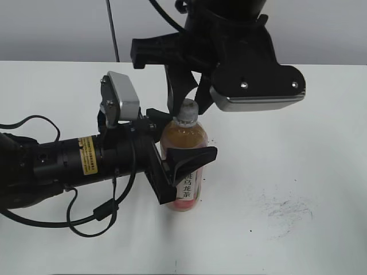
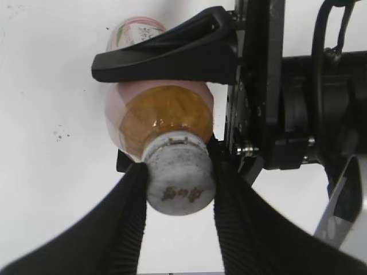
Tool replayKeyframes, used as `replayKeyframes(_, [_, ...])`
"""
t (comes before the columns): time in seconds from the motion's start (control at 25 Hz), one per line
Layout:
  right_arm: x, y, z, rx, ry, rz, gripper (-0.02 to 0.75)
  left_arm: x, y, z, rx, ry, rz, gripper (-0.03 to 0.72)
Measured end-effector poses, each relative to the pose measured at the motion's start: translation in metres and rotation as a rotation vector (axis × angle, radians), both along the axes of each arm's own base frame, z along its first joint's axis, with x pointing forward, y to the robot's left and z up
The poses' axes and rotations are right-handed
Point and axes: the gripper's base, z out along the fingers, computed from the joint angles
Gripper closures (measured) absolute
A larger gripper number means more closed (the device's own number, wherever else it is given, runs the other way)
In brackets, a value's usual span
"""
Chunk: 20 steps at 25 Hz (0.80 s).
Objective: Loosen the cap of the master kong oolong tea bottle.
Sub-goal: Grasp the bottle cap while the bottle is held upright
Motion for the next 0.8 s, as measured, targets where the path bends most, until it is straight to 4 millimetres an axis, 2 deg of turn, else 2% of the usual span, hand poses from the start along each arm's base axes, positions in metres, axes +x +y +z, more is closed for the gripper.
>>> replayKeyframes(0.64, [-0.004, -0.005, 0.008, 0.007, -0.009, -0.023, 0.465, -0.001, -0.001, 0.002, -0.020, -0.006, -0.014, 0.240])
replayKeyframes(0.8, [-0.009, -0.006, 0.019, 0.055, -0.008, -0.027, 0.466, 0.000, -0.001, 0.000, -0.003, 0.014, 0.001, 0.240])
